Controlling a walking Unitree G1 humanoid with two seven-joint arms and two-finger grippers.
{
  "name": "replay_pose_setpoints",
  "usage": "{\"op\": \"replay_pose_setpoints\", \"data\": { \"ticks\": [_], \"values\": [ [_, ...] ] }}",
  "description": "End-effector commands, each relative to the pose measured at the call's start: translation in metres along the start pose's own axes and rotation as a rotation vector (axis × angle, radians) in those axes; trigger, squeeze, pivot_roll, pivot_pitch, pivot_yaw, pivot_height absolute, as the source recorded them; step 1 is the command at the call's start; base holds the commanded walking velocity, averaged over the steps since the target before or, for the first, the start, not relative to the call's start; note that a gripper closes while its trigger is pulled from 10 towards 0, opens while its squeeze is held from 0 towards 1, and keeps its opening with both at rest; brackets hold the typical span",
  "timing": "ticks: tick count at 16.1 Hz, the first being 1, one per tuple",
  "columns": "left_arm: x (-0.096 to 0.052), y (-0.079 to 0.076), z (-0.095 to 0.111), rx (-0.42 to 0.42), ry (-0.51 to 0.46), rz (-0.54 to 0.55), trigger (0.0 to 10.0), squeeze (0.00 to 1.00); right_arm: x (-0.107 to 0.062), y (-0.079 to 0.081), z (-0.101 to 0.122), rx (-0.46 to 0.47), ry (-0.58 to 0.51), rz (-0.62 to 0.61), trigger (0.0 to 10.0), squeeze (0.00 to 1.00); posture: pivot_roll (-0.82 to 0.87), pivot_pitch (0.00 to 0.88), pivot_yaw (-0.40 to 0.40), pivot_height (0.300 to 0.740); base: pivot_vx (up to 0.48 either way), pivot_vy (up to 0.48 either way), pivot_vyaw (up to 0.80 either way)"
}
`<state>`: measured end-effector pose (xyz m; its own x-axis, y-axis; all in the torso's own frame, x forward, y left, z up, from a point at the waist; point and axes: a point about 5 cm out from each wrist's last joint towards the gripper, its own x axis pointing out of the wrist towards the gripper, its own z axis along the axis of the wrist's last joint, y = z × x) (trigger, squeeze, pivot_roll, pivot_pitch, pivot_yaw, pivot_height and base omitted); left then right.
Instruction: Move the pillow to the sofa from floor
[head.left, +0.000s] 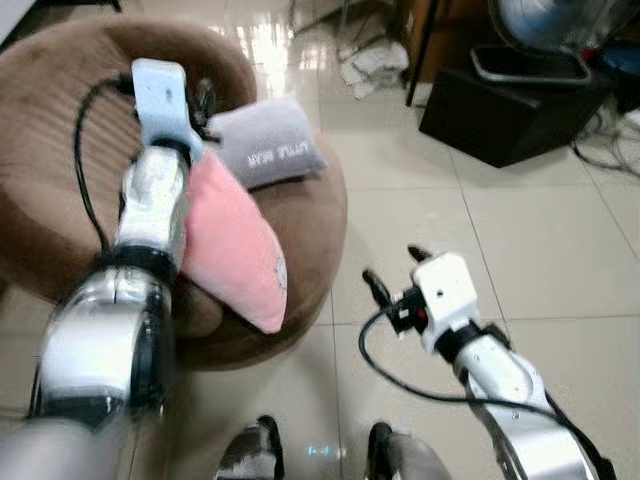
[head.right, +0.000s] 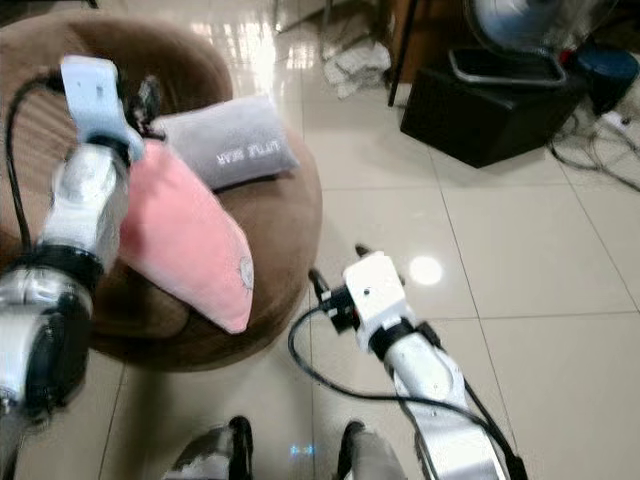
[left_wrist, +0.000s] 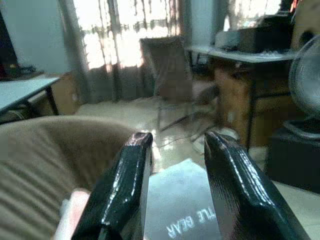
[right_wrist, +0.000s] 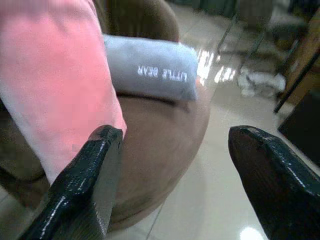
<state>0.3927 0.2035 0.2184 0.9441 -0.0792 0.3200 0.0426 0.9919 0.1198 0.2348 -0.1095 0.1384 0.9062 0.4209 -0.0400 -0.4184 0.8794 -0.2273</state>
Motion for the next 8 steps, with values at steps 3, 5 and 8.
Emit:
{"op": "replay_pose_setpoints", "data": {
  "ticks": [3, 5, 8],
  "values": [
    [-0.036, 0.008, -0.004, -0.023, -0.032, -0.041, 10.0, 0.00, 0.003, 0.005, 0.002, 0.019, -0.034, -0.009, 10.0, 0.00, -0.04, 0.070, 0.006, 0.740, 0.000, 0.000, 0.80],
    [-0.080, 0.003, -0.007, -0.103, 0.051, -0.015, 10.0, 0.00, 0.007, 0.003, 0.004, 0.032, -0.074, -0.047, 10.0, 0.00, -0.01, 0.027, -0.001, 0.740, 0.000, 0.000, 0.80],
    [-0.116, -0.020, -0.023, -0.065, 0.232, 0.019, 10.0, 0.00, 0.010, -0.001, 0.001, 0.081, -0.071, -0.100, 10.0, 0.00, 0.00, 0.000, 0.012, 0.740, 0.000, 0.000, 0.80]
  ]
}}
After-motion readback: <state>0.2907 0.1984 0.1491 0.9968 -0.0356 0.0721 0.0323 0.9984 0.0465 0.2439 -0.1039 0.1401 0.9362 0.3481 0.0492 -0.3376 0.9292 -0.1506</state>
